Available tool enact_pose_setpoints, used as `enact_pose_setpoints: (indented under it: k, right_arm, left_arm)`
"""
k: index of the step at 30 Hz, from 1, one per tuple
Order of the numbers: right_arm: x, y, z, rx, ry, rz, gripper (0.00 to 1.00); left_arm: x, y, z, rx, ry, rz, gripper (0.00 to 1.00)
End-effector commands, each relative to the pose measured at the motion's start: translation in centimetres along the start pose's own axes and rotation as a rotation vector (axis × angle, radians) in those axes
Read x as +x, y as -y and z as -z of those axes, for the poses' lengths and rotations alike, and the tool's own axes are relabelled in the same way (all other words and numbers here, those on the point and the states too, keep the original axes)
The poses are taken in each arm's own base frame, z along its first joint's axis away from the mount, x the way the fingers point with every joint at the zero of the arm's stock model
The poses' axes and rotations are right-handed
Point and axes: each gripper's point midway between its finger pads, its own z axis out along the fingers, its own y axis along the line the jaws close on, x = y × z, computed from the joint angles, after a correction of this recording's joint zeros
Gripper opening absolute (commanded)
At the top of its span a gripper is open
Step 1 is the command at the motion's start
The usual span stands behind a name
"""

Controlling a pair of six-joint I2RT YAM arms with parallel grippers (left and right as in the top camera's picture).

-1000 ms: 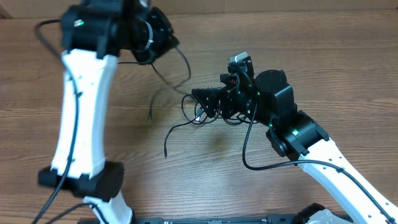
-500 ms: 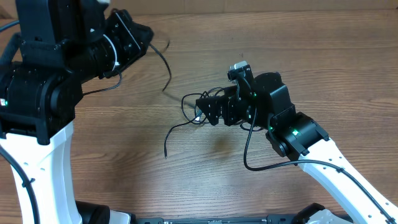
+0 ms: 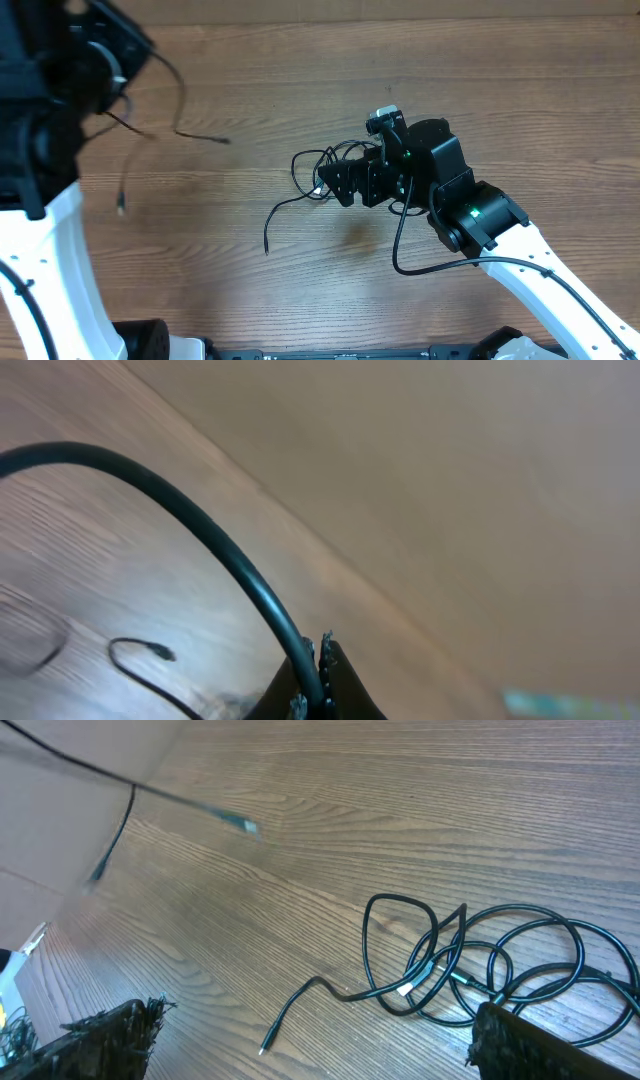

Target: Untangle cables

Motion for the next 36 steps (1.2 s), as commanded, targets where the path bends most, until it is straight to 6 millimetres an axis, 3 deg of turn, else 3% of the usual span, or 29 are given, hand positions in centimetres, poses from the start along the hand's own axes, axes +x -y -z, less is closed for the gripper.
enact_pose_setpoints:
  k: [1, 8, 15, 18, 24, 31, 34, 36]
  right_arm:
    - [-1.2, -0.6, 0.9, -0.004, 0.040, 0.011, 1.00]
    - [-1.1, -0.5, 0.9, -0.003, 0.036, 0.010, 1.00]
    - [-0.7, -0.3, 0.9, 0.004, 0.018, 0.004, 1.00]
    - [-0.8, -0.4, 0.9, 0.002, 0.025, 0.006, 1.00]
    - [-1.2, -0.5, 0.8, -0.002, 0.037, 0.010, 1.00]
    - [-0.8, 0.0, 0.1, 0.013, 0.019, 0.003, 1.00]
    - [-0.5, 0.3, -0.3, 0.017, 0.005, -0.002, 1.00]
    - [-0.3, 0.5, -0.6, 0.020, -0.004, -0.005, 1.00]
  left_arm:
    - [-4.0, -3.0, -0.1, -0.077, 0.112, 0.025, 0.04]
    - [-9.3, -8.1, -3.3, -0.189, 0.175, -0.036, 0.04]
    - [-11.9, -15.1, -8.2, -0.342, 0.149, 0.040, 0.04]
    - [-11.8, -19.1, -9.5, -0.456, 0.118, 0.089, 0.04]
    - [-10.3, -26.7, -9.6, -0.731, 0.065, 0.228, 0.04]
    - [-10.1, -28.7, -10.9, -0.757, 0.035, 0.249, 0.04]
    - [-10.0, -28.5, -11.2, -0.739, 0.025, 0.253, 0.04]
    - [-9.9, -27.3, -11.9, -0.662, -0.005, 0.236, 0.04]
